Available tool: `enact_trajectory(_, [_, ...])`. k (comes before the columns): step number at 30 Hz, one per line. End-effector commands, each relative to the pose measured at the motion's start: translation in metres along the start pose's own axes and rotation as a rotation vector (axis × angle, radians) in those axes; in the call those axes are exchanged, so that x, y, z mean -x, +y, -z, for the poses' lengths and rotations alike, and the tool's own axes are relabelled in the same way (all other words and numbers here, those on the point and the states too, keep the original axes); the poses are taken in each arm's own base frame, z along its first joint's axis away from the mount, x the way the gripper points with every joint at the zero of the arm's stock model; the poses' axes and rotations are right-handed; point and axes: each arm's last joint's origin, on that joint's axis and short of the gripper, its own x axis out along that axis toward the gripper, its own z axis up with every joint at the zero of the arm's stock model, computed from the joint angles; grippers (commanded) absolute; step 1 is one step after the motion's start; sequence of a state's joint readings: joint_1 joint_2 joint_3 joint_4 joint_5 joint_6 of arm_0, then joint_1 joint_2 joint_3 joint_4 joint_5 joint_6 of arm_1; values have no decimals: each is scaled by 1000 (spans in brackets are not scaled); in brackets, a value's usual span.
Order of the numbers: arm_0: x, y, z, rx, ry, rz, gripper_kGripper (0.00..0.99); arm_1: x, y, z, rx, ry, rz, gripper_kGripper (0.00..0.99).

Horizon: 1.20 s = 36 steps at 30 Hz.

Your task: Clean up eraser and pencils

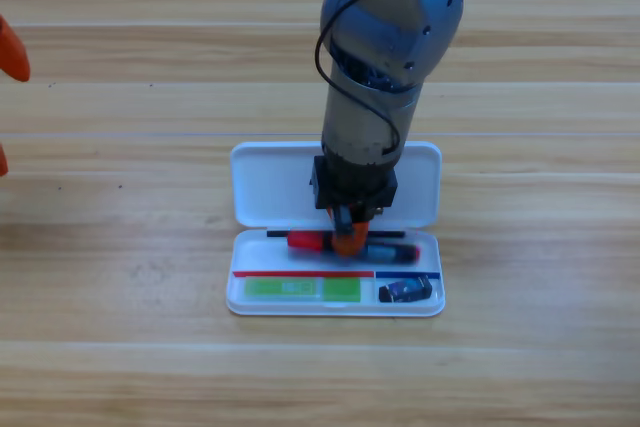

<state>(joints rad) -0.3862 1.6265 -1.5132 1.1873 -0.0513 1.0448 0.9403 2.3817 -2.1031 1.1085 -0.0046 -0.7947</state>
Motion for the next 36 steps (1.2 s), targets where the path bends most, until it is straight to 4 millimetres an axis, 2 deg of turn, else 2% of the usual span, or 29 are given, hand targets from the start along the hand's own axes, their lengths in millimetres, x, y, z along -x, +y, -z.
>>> enact_trajectory(1, [-12,0,5,11,13,38,990,32,15,-3,-25,-30,22,990])
enact_trajectory(2, [-12,0,5,11,12,36,990,55,18,0,-34,-66,40,990])
enact_trajectory(4, [-13,1,5,12,11,35,990,115,34,13,-50,-177,69,990])
enact_trajectory(7, [-9,4,2,11,-7,3,990,208,74,46,-55,-404,72,990])
enact_trajectory(9, [-7,10,-2,10,-42,-28,989,249,101,70,-53,-533,87,990])
enact_trajectory(11, [-6,19,-7,9,-79,-72,954,268,123,94,-84,-638,137,990])
enact_trajectory(13, [-8,36,-13,17,-118,-97,891,274,143,116,-101,-718,203,990])
enact_trajectory(16, [-21,66,-28,31,-189,-104,750,268,162,136,-123,-751,230,990])
enact_trajectory(18, [-36,88,-40,35,-225,-83,575,263,168,141,-137,-747,203,990])
enact_trajectory(20, [-51,106,-51,31,-263,-61,327,257,171,142,-140,-747,165,990])
enact_trajectory(23, [-77,120,-60,47,-332,-25,41,247,172,140,-139,-741,110,990])
enact_trajectory(24, [-85,123,-63,58,-355,-5,0,243,171,139,-137,-738,90,990])
enact_trajectory(30, [-150,124,-64,128,-433,104,0,235,168,132,-133,-742,30,990])
enact_trajectory(36, [-209,120,-65,199,-477,310,0,225,162,124,-135,-732,-18,990])
